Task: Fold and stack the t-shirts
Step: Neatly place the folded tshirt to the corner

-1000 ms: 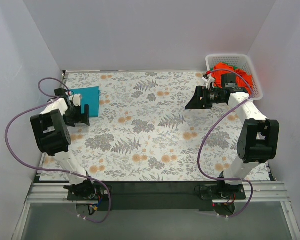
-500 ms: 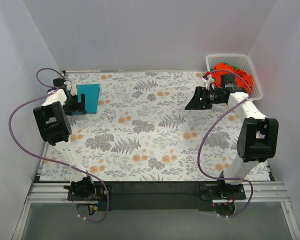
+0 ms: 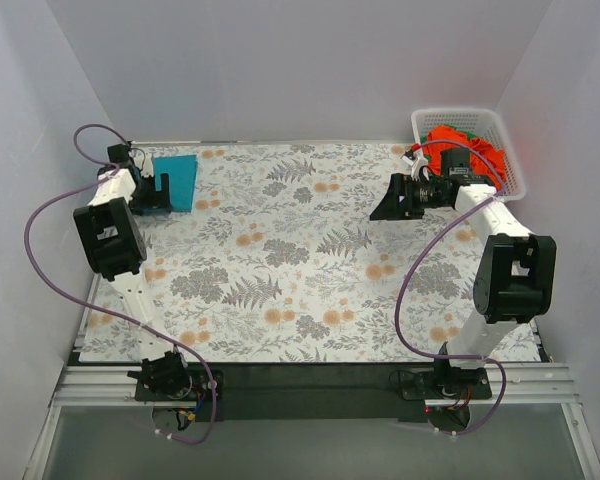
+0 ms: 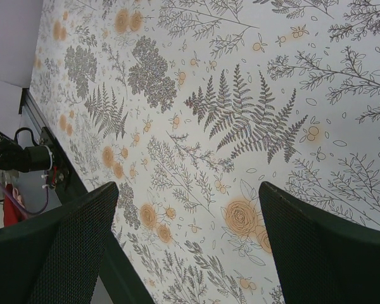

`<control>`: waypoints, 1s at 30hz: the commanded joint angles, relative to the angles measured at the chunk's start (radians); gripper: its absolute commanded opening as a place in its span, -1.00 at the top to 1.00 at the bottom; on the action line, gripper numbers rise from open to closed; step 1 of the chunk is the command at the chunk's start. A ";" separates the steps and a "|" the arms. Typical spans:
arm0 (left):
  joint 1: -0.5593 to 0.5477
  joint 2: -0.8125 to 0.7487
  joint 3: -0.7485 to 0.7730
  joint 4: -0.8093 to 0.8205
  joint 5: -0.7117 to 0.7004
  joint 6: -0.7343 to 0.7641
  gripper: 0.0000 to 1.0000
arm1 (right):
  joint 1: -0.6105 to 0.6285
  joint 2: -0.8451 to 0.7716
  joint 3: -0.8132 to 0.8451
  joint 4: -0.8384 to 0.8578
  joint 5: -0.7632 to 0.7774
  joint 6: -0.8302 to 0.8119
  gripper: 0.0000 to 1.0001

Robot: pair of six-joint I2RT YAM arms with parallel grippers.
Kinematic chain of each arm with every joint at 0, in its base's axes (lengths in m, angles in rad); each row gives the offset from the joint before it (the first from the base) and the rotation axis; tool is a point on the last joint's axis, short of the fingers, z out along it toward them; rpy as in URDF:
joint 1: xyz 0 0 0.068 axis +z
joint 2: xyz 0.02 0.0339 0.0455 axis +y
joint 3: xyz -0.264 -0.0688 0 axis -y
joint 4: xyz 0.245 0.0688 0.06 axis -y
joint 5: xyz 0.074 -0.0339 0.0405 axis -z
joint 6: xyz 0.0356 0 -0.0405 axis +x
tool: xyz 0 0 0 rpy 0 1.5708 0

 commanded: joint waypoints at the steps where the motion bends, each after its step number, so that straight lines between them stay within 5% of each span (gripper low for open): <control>1: -0.027 0.093 0.033 -0.005 0.042 0.002 -0.76 | -0.007 0.011 0.004 0.002 -0.019 -0.016 -0.97; 21: -0.065 0.234 0.252 -0.040 0.001 0.060 -0.79 | -0.008 0.023 0.003 0.000 -0.020 -0.018 -0.97; 30: -0.068 -0.005 0.171 -0.069 0.027 0.063 -0.86 | -0.007 0.004 0.020 -0.001 -0.037 -0.013 -0.96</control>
